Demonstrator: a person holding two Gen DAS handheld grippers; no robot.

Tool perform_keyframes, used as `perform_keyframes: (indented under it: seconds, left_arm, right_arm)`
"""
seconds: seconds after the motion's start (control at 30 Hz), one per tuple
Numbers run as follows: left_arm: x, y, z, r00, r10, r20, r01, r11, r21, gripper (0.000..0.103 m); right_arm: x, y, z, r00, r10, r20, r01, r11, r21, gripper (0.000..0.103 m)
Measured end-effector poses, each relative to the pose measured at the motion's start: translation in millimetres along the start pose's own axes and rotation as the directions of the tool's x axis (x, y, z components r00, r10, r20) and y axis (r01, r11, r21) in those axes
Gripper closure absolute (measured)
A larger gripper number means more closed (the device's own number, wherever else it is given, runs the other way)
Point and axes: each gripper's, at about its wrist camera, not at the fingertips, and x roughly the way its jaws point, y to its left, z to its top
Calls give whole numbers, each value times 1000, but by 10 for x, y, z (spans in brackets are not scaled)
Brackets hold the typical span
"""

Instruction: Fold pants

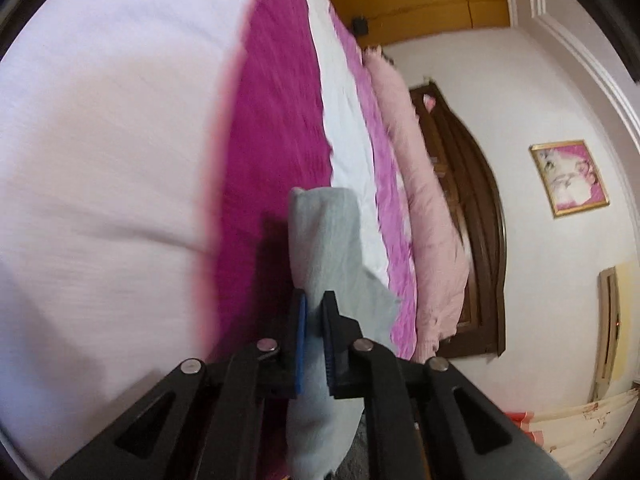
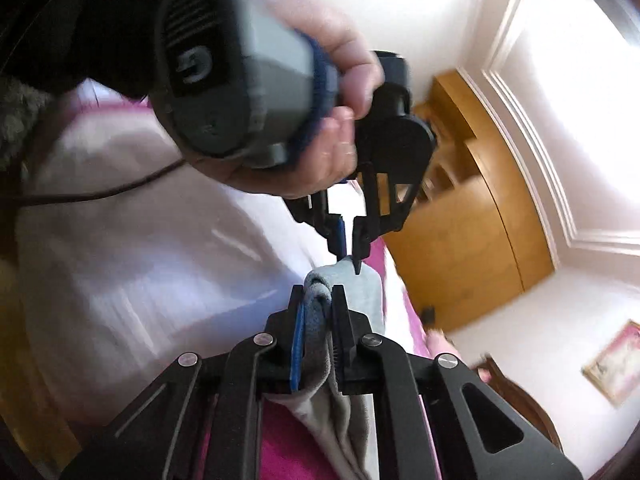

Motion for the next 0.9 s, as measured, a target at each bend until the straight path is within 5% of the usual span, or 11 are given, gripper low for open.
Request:
perform_keyframes:
  seconds: [0.2,0.33,0.57,0.73,0.77,0.8,0.83,0.9]
  left_arm:
    - [-1062,640,-62,992,19,126,-10,997,-75,95]
    - [-1564,1077,-123,984,23,177,2,990,-142,95]
    - [-1801,1519,-65,979,-59,197,102,971,-214,103]
    - [-1673,1308,20,981,-88,175,117,980,-160,103]
    - [-1649,1271,36,983,-57,174,85,983,-162,89]
    - [-1622,1252,54,984,-30,174,60,984,-170,55]
    - [-1596,1244,75,983,-40,180,72,982,-173,45]
    - [-1553,1213,81,976,-85,199,120,978,-170,47]
  right_arm:
    - [-146,300,718,982,142,123,-141,990,-14,91]
    - [-87,484,874,973,198,118,-199,980,2,91]
    - [-77,255,728,973,202,107,-212,974,85,91]
    - [-137,60,689,979,169,114,-186,971,154,91]
    - [-118,21,667,980,163,114,-180,971,157,91]
    - [-113,-7,650,981,156,113,-173,972,159,91]
    - [-119,-26,629,982,150,112,-167,972,163,91]
    - [-122,7,640,983,147,111,-164,971,172,91]
